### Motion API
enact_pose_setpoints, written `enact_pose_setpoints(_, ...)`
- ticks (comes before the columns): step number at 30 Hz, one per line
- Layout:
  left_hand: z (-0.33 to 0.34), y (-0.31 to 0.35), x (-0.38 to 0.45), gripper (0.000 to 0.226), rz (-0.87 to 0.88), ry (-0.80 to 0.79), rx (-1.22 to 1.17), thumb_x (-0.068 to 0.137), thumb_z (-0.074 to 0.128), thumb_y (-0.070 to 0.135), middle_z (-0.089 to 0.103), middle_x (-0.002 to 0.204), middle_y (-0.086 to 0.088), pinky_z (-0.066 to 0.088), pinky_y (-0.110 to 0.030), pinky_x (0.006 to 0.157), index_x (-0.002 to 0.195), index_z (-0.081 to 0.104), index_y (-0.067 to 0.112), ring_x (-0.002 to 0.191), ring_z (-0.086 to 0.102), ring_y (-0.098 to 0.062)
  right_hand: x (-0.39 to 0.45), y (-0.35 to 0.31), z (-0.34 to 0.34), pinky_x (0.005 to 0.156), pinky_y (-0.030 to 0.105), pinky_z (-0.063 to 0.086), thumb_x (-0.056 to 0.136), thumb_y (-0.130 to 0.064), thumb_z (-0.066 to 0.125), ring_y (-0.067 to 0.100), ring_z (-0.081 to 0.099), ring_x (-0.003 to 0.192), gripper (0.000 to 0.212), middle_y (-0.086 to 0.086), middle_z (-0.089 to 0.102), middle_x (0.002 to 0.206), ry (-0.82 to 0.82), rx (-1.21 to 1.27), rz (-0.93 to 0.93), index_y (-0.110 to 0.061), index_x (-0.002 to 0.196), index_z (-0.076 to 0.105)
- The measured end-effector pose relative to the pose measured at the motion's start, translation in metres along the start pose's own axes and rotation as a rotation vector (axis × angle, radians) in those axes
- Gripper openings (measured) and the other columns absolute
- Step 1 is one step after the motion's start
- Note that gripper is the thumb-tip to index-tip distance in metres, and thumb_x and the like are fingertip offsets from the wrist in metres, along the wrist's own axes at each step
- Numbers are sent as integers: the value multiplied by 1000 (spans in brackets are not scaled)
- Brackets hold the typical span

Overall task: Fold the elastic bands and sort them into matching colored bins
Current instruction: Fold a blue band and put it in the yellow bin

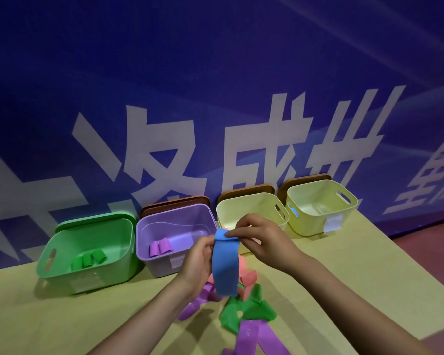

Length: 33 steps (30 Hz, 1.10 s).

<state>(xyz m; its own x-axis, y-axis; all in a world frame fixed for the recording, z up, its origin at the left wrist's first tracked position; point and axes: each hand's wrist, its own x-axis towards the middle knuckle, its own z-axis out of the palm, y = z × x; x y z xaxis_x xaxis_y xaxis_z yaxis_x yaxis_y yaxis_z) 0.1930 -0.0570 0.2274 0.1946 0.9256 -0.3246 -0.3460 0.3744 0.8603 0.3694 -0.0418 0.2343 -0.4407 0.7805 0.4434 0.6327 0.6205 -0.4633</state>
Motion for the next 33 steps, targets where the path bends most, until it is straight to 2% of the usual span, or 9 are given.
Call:
enact_pose_setpoints(5, 1, 1, 1, 21, 70, 33, 91, 97, 50, 16, 70, 95, -16, 48, -33, 80, 101, 69, 6, 87, 64, -24, 0, 1, 0, 77, 26, 50, 91, -19, 54, 10, 59, 92, 26, -2, 62, 98, 2, 70, -4, -21, 109, 73)
enact_pose_setpoints(9, 0, -1, 0, 20, 155, 45, 233, 97, 51, 17, 73, 98, -9, 47, -37, 89, 100, 71, 14, 94, 65, -23, -2, -8, 4, 75, 26, 51, 92, -17, 50, 8, 60, 91, 33, -2, 65, 99, 38, 508, 303, -25, 121, 63)
enact_pose_setpoints(12, 2, 1, -1, 19, 218, 61, 365, 97, 51, 21, 73, 96, -4, 51, -26, 83, 97, 70, 20, 93, 66, -18, 2, -15, 12, 64, 21, 50, 98, -17, 52, 6, 61, 74, 24, 4, 65, 86, 62, 647, 505, -17, 120, 62)
enact_pose_setpoints(15, 3, 2, -3, 19, 261, 64, 424, 98, 50, 18, 71, 84, 0, 48, -11, 65, 90, 67, 20, 76, 65, -2, 5, -20, 22, 57, 20, 44, 95, -12, 56, 5, 54, 57, 12, -3, 59, 63, 52, 623, 515, -11, 90, 68)
enact_pose_setpoints(18, 3, 2, -3, 20, 273, 85, 465, 97, 51, 20, 69, 81, 3, 45, -9, 61, 86, 67, 22, 68, 62, 3, 6, -22, 26, 55, 18, 40, 93, -7, 57, 5, 49, 51, 24, -6, 53, 53, 115, 638, 554, -15, 72, 64)
enact_pose_setpoints(23, 1, 10, 0, 22, 151, 77, 313, 94, 55, 32, 73, 88, -8, 50, -28, 72, 91, 72, 19, 80, 67, -17, 7, -22, 30, 57, 26, 37, 91, -14, 62, 9, 45, 57, 17, -2, 50, 58, 116, 566, 524, -3, 78, 67)
enact_pose_setpoints(27, 0, 15, 6, 24, 201, 80, 425, 94, 56, 30, 73, 86, -10, 53, -42, 78, 81, 74, 23, 81, 66, -24, 9, -23, 27, 56, 24, 38, 91, -12, 63, 9, 46, 53, 21, -2, 50, 54, 116, 598, 520, 3, 77, 67)
enact_pose_setpoints(31, -2, 13, 11, 25, 350, 140, 515, 97, 53, 22, 70, 78, -7, 53, -45, 74, 79, 70, 25, 80, 65, -32, 16, -29, 27, 54, 20, 42, 91, -5, 61, 8, 51, 49, 16, -3, 54, 51, 154, 759, 550, 2, 79, 69)
enact_pose_setpoints(33, -2, 11, 12, 25, 397, 149, 525, 97, 52, 21, 68, 73, -4, 52, -37, 66, 78, 69, 24, 72, 64, -25, 20, -32, 28, 51, 16, 42, 91, -2, 59, 4, 52, 47, 12, -5, 56, 49, 186, 794, 554, 0, 84, 69)
